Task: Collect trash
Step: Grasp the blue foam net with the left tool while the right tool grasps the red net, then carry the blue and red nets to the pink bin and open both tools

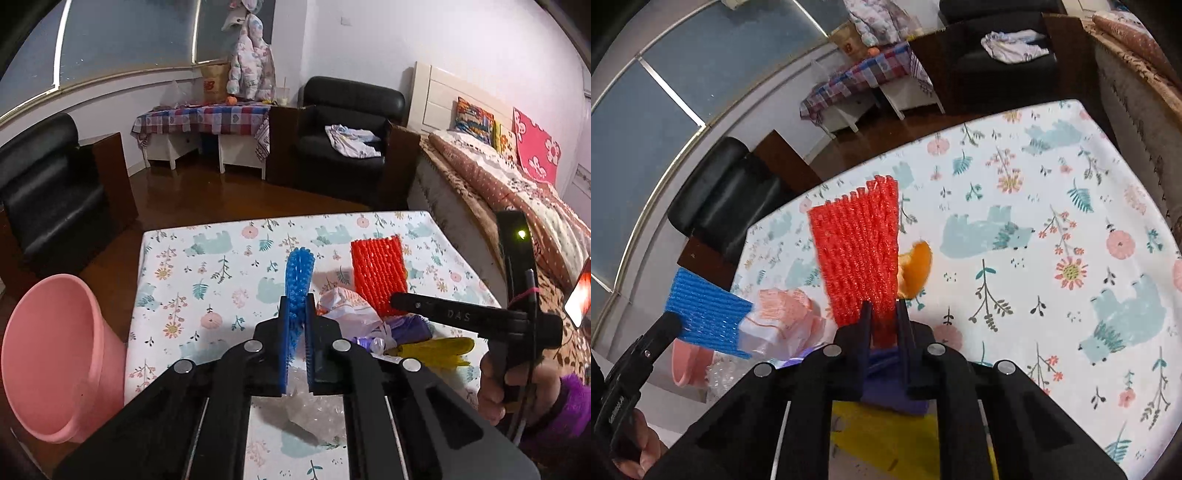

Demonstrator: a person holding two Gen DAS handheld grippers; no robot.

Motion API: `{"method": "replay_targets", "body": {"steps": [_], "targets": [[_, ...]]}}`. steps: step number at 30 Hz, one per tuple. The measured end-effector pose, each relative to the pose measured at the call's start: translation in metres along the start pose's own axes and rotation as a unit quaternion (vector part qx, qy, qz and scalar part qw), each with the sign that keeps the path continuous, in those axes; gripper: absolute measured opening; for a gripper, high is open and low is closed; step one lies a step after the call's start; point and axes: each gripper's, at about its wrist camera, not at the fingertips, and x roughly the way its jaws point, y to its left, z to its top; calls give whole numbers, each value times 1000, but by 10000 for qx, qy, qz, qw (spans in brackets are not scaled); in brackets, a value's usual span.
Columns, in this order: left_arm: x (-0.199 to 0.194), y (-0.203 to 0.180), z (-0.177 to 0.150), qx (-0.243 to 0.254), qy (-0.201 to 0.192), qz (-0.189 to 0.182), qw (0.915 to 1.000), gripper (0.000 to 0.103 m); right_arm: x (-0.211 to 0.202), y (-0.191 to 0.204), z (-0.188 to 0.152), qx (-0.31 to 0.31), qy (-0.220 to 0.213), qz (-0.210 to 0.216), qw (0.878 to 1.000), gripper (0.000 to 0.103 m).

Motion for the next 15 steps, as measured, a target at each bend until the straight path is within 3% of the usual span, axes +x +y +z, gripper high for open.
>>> {"method": "replay_targets", "body": {"steps": [9, 15], "targets": [[-29, 18, 7, -181, -358, -21, 9992, 7, -45, 32, -1, -350, -535, 90, 9979, 11], [-56, 50, 10, -421, -617, 187, 9970, 7, -59, 84, -4, -813, -611, 300, 9944, 11]]}}
